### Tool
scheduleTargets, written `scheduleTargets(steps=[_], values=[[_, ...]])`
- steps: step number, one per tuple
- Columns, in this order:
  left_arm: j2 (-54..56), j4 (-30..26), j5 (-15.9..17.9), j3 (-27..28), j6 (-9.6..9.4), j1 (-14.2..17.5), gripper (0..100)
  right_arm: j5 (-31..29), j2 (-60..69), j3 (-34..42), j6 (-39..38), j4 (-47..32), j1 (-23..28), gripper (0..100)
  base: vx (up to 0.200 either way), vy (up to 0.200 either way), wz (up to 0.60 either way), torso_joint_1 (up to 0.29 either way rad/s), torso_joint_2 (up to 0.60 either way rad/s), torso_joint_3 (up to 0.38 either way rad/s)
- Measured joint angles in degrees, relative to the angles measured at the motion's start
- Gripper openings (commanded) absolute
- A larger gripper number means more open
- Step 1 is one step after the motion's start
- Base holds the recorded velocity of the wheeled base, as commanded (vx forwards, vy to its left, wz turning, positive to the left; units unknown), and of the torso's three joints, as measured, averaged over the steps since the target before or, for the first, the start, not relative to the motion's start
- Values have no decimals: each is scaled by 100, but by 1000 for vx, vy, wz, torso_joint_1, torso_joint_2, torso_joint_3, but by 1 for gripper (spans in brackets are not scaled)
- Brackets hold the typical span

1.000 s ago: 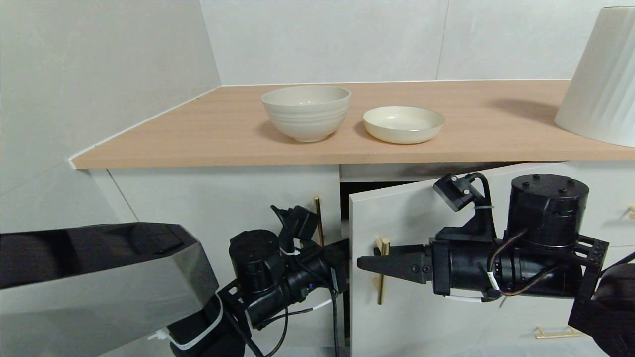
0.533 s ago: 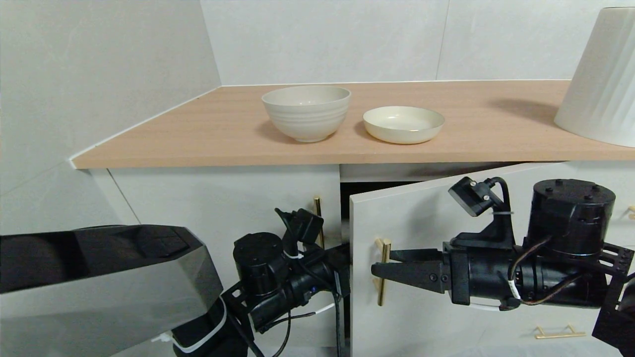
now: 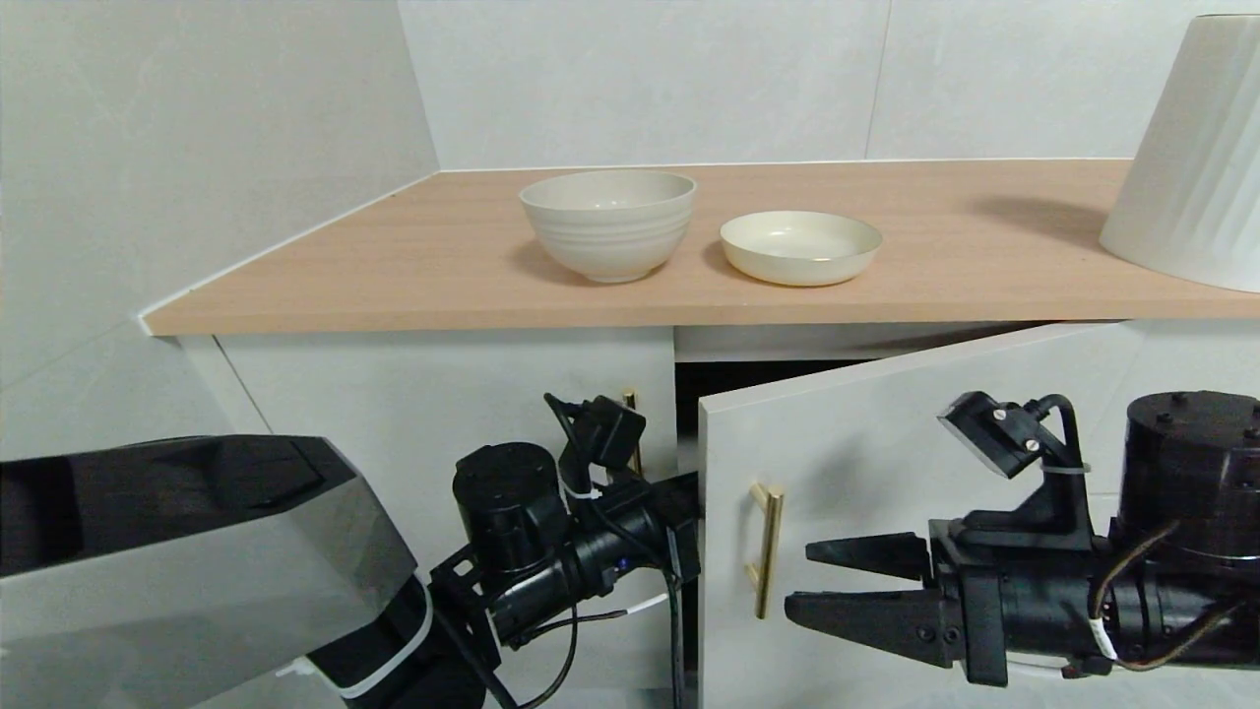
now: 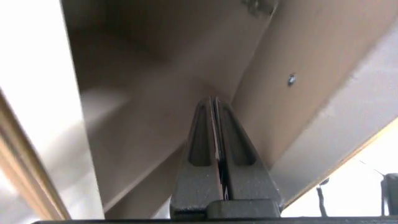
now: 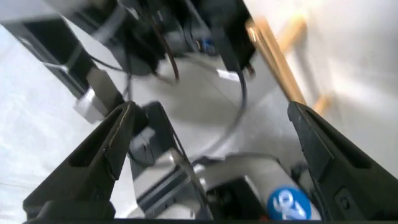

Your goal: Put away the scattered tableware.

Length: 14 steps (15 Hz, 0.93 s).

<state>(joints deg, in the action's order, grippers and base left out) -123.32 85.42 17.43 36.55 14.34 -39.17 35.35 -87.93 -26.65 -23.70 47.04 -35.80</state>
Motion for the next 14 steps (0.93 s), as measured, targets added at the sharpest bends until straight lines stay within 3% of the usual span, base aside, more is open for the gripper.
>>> scheduleTargets(steps=[4, 7, 11, 14], values=[[218, -512, 33, 254, -16, -121, 0, -1418, 527, 380, 435, -758, -112, 100, 0, 0, 0, 0, 0, 0], [271, -511, 137, 300, -16, -140, 0, -2432, 905, 474, 503, -1409, -642, 100, 0, 0, 0, 0, 0, 0], [273, -500, 200, 243, -13, -195, 0, -2512, 1186, 595, 507, -1514, -934, 100, 0, 0, 0, 0, 0, 0], [238, -497, 200, 258, -13, -210, 0, -2517, 1247, 623, 517, -1513, -953, 100, -200, 0, 0, 2, 4, 4]])
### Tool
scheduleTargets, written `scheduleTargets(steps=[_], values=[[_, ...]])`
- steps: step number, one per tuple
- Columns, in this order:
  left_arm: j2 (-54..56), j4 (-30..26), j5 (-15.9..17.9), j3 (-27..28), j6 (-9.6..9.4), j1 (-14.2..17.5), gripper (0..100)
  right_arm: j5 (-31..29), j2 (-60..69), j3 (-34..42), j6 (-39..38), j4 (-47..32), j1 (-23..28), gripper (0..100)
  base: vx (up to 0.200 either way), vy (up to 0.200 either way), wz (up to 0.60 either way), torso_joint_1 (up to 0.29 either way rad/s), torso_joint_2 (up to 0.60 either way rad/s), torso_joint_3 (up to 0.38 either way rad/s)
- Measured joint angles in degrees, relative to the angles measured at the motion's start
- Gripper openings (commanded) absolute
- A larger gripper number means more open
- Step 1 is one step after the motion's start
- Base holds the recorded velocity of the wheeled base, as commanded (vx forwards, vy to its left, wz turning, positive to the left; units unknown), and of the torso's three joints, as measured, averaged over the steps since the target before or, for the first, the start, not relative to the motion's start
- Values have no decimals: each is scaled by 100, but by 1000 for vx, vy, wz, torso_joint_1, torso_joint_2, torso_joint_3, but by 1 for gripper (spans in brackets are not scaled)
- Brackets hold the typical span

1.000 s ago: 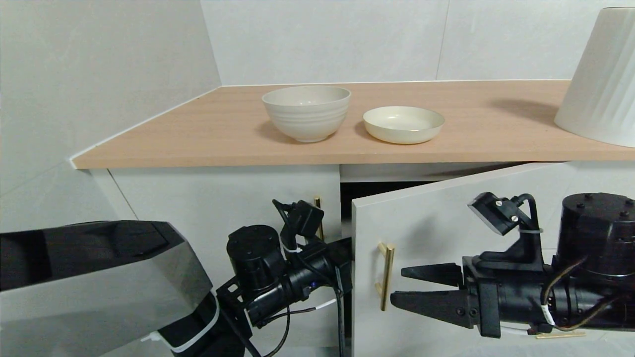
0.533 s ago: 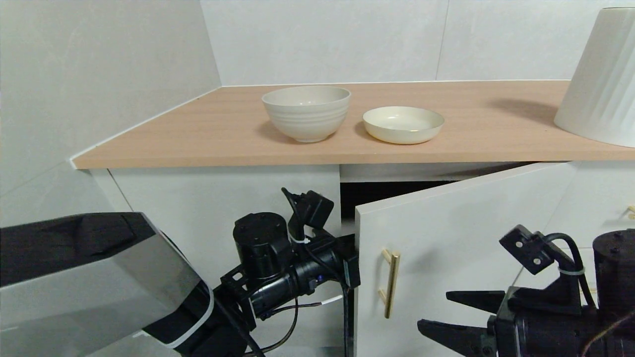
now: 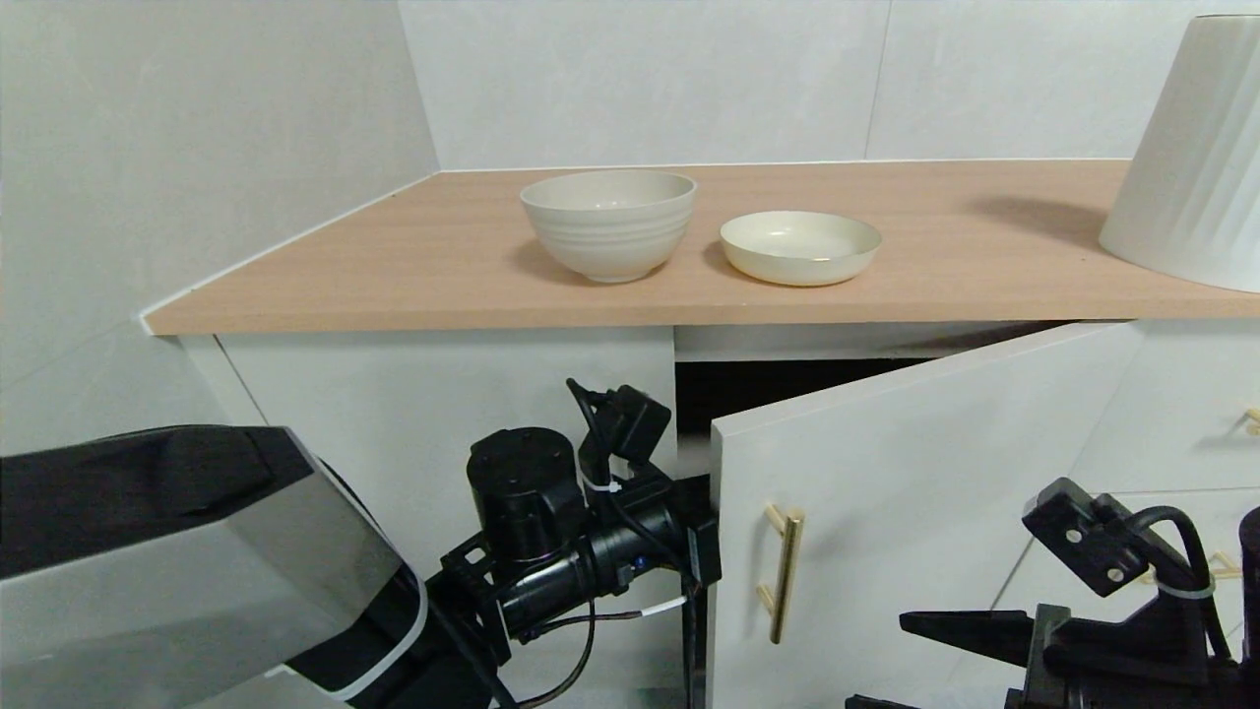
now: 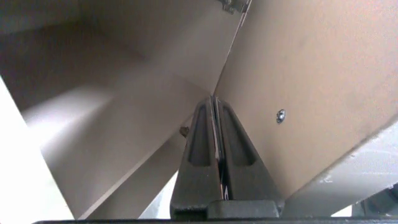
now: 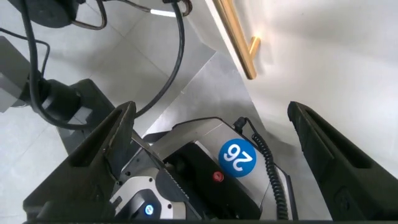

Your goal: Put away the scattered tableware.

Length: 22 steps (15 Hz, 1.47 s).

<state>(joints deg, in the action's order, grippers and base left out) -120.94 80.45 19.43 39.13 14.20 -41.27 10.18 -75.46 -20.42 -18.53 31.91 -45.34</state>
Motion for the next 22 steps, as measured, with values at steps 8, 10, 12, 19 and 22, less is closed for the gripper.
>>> scheduleTargets(steps=[8, 10, 12, 19, 22], values=[[-139, -6, 51, 199, 20, -22, 0, 0, 21, 33, 26, -4, -39, 100, -75, 0, 0, 0, 0, 1], [-224, -17, 27, 297, 27, 0, 0, -2, 21, 37, 26, -6, -44, 100, 0, 0, 0, 0, 0, 0], [-312, -17, 41, 430, 30, -16, 0, -6, 18, 39, 26, -4, -44, 100, 0, 0, 0, 0, 0, 0], [-447, -13, 35, 551, 35, -10, 0, -11, 18, 48, 26, -6, -46, 100, -143, 0, 0, 3, 4, 2], [-477, -20, 44, 585, 44, -5, 0, -20, 22, 48, 26, -1, -41, 100, 0, 0, 0, 0, 0, 0]])
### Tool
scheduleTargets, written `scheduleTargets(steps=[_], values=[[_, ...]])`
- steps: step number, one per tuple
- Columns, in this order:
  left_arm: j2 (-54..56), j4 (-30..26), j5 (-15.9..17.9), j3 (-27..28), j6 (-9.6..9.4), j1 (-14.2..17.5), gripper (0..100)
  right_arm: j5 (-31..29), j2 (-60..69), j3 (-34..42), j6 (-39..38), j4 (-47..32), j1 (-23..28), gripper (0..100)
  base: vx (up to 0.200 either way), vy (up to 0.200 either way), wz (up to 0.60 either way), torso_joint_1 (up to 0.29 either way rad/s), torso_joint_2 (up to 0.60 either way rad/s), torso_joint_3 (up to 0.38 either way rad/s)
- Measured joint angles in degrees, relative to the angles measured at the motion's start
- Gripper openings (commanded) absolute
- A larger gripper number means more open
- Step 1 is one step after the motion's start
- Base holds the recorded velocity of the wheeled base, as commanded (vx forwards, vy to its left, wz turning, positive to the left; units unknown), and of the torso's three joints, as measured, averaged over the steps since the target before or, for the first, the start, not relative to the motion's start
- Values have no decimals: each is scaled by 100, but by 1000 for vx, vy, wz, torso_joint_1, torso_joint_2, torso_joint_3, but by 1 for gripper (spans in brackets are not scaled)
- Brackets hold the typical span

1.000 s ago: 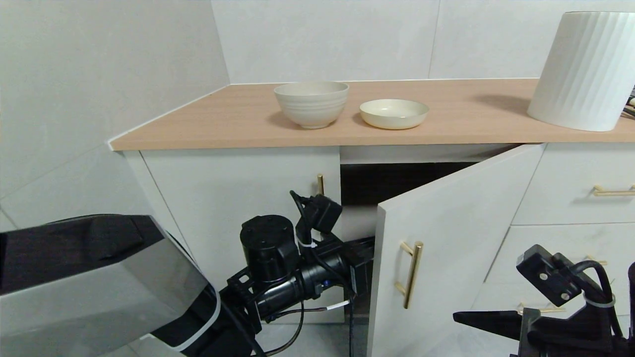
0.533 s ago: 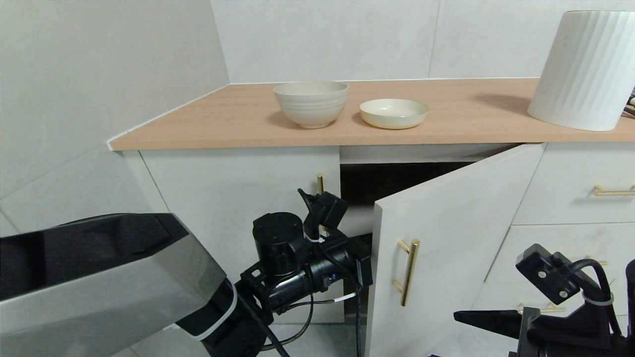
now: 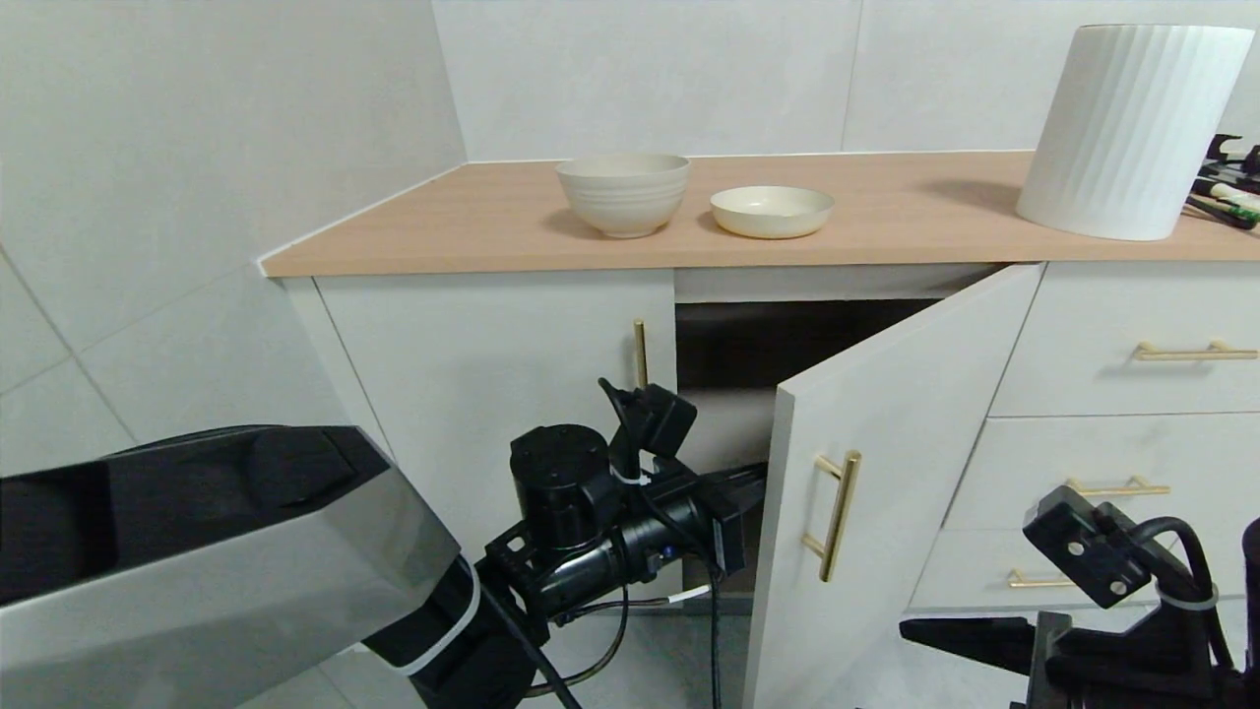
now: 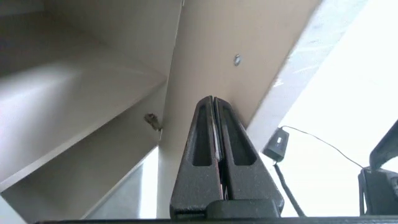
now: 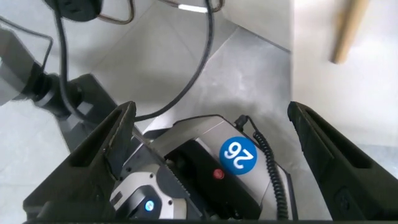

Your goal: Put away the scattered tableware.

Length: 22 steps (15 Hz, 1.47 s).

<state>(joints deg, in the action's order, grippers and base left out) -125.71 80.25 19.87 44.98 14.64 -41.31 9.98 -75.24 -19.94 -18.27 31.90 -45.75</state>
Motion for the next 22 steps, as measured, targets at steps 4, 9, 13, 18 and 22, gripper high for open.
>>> scheduleTargets(steps=[4, 9, 13, 18, 22], values=[[-21, 5, -9, 20, 2, -5, 0, -13, -1, 0, 0, 0, -94, 100, 0, 0, 0, 0, 0, 0], [-43, -261, -37, 254, -4, -363, 0, 90, 132, 132, 0, 1, -634, 100, 0, 0, 0, 0, 0, 0], [68, -717, -61, 529, -20, -1359, 0, 115, 455, 471, 21, 20, -1598, 100, 0, 0, 0, 0, 0, 0], [374, -870, -167, 466, -44, -2053, 0, 93, 669, 945, 712, 102, -2024, 100, 0, 0, 0, 0, 0, 0], [759, -919, -191, 33, -50, -1445, 0, 83, 622, 675, 656, 156, -1524, 100, 0, 0, 0, 0, 0, 0]])
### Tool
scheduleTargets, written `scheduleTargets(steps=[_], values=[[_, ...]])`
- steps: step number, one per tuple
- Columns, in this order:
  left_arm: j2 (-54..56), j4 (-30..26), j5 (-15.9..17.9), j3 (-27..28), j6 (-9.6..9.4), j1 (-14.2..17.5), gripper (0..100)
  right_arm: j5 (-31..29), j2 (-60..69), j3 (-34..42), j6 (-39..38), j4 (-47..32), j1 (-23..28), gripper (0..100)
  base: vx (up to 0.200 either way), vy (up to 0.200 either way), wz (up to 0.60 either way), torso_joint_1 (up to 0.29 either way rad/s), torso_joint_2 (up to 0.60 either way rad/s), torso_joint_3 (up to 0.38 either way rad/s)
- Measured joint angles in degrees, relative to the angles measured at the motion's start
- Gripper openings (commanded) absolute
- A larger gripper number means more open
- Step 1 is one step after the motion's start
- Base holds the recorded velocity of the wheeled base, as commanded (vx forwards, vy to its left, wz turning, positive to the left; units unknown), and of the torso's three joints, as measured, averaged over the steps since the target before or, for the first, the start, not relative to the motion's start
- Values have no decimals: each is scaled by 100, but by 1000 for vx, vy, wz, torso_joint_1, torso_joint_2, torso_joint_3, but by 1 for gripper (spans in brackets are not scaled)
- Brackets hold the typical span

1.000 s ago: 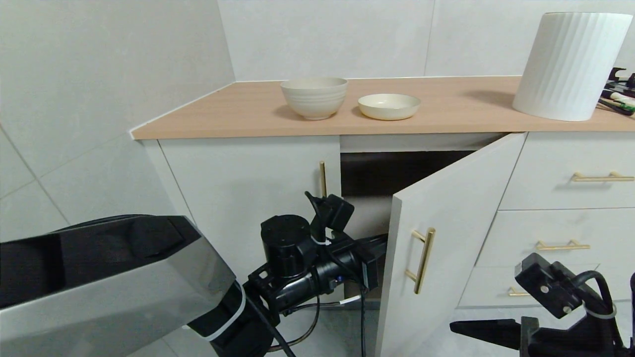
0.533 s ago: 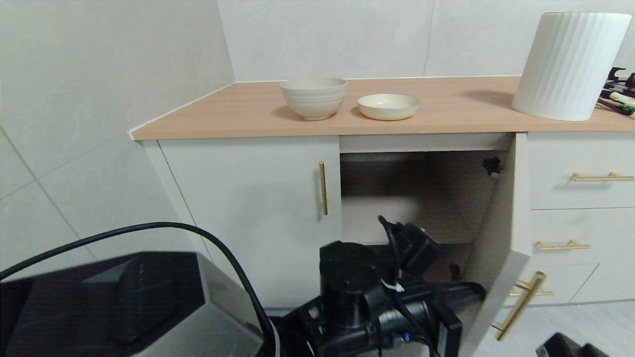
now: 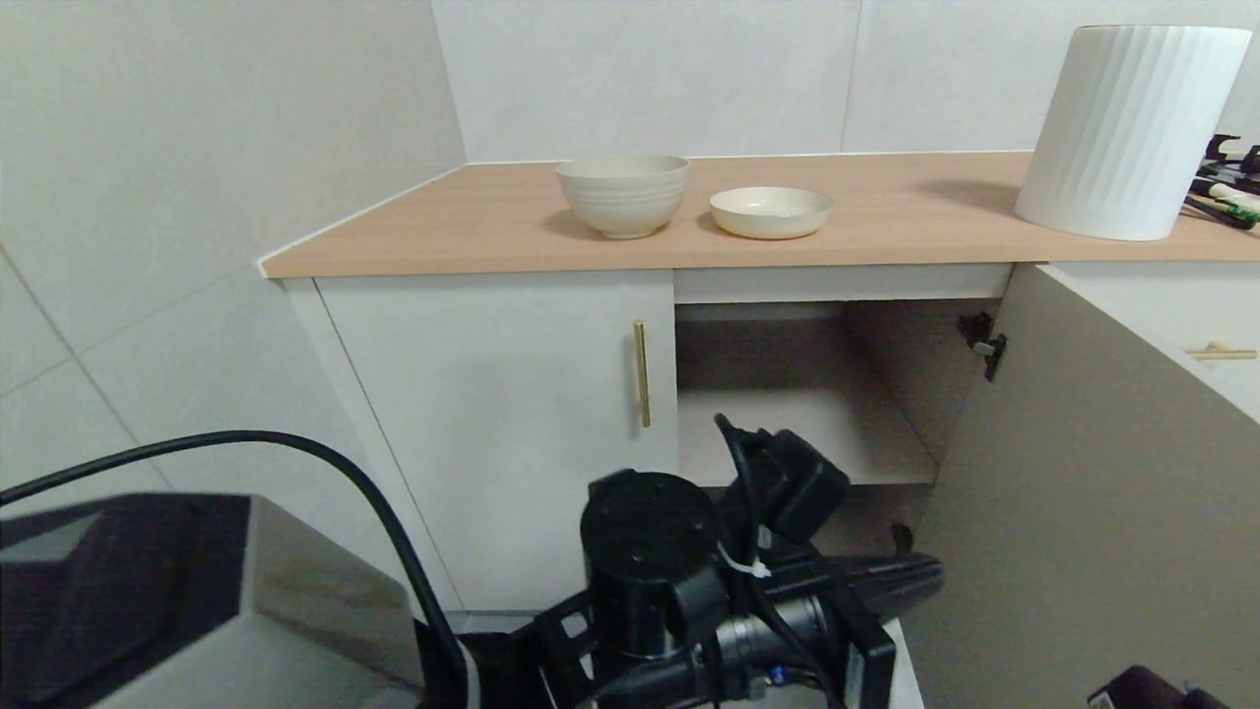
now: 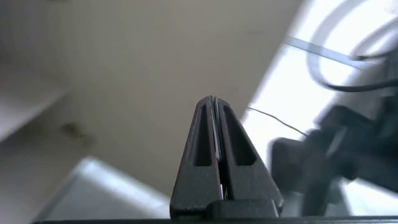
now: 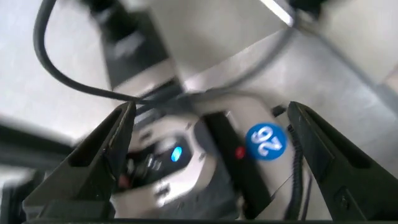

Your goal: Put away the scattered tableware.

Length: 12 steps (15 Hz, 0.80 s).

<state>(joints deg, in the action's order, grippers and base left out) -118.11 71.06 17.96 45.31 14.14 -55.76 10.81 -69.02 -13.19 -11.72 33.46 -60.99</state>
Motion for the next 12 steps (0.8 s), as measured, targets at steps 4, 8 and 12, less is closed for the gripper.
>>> scheduleTargets(steps=[4, 8, 12], values=[[998, -802, -1, -651, -62, 1037, 0, -48, -217, -412, -139, 0, 766, 100, 0, 0, 0, 0, 0, 0], [2291, -2070, -4, -1265, -482, 1936, 0, -189, -551, -897, -199, -2, 1488, 100, 0, 0, 0, 0, 0, 0], [3449, -3146, -4, -1602, -594, 2644, 0, -557, -1119, -1713, -221, -43, 1913, 100, 0, 0, 0, 0, 0, 0]])
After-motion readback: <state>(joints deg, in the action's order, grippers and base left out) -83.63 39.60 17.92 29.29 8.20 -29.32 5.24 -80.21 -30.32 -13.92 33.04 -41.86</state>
